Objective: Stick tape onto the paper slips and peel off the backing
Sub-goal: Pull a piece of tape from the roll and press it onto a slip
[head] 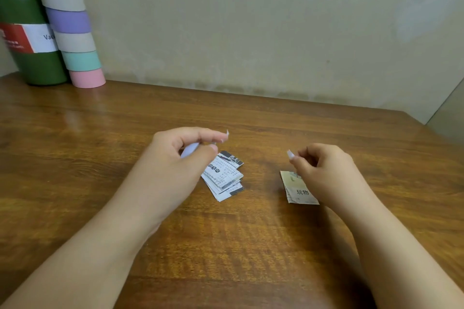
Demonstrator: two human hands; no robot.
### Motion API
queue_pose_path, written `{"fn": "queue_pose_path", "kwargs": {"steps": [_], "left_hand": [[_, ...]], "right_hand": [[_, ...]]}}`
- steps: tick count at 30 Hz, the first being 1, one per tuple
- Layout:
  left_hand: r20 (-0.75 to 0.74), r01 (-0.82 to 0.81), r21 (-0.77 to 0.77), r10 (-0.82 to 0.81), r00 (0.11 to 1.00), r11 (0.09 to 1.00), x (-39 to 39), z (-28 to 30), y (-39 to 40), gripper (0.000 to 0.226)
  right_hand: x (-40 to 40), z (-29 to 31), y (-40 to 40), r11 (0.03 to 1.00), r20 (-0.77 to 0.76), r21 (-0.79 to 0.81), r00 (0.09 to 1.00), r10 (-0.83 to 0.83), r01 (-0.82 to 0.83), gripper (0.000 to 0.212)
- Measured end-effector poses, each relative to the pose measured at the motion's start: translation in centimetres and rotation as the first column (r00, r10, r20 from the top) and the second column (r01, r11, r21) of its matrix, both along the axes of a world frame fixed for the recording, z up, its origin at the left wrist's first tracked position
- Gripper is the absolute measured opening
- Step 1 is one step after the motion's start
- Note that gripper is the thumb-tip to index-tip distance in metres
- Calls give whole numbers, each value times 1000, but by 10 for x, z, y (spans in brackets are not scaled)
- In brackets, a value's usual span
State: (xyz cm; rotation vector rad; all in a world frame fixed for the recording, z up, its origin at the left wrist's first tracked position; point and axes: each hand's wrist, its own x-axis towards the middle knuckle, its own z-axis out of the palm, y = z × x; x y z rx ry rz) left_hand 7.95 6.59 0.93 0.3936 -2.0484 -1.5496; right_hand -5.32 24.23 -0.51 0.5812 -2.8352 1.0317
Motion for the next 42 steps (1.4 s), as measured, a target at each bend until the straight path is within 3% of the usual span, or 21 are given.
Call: {"fn": "queue_pose_path", "kwargs": {"steps": [4, 8, 13, 15, 20, 24, 27, 30, 34, 37, 42], "left_hand": [[42, -116, -289, 133, 990, 950, -1, -4, -7, 24], [-1, -246, -520, 287, 958, 818, -3, -10, -14, 28], [3, -319, -592, 398, 917, 740, -3, -12, -21, 16], [11, -331, -577, 413, 911, 746, -2, -12, -23, 15], [47, -160, -246, 177, 983, 956, -8, -14, -29, 34], [131, -62, -222, 93, 987, 973, -9, -16, -28, 51], [173, -25, -216, 64, 983, 976, -11, -15, -28, 61], [193, -8, -132, 34, 981, 991, -12, -16, -30, 65], [192, -108, -58, 117, 974, 992, -14, -17, -31, 51], [199, -162, -81, 175, 964, 983, -13, -18, -31, 36], [210, -155, -73, 167, 963, 985, -14, -16, -32, 30]], "right_hand": [[-8, -8, 2, 996, 0, 55, 997, -71, 71, 25], [-11, -10, 2, 996, -4, -18, 996, -92, 92, 12], [-11, -9, 2, 993, 12, -66, 995, -101, 102, 14], [-12, -10, 2, 994, 34, -55, 995, -97, 98, 15], [-10, -10, 0, 997, -3, 2, 997, -77, 77, 22], [-9, -10, -2, 996, -118, 65, 991, -54, 62, 6], [-3, -10, -3, 997, -160, 69, 986, 51, -40, 24], [14, -11, -17, 974, -215, 69, 950, 226, -216, 29], [27, -22, -43, 924, -175, 152, 910, 375, -351, 35], [29, -23, -53, 931, -133, 172, 929, 347, -323, 40], [20, -20, -74, 919, -32, 315, 965, 259, -236, 50]]}}
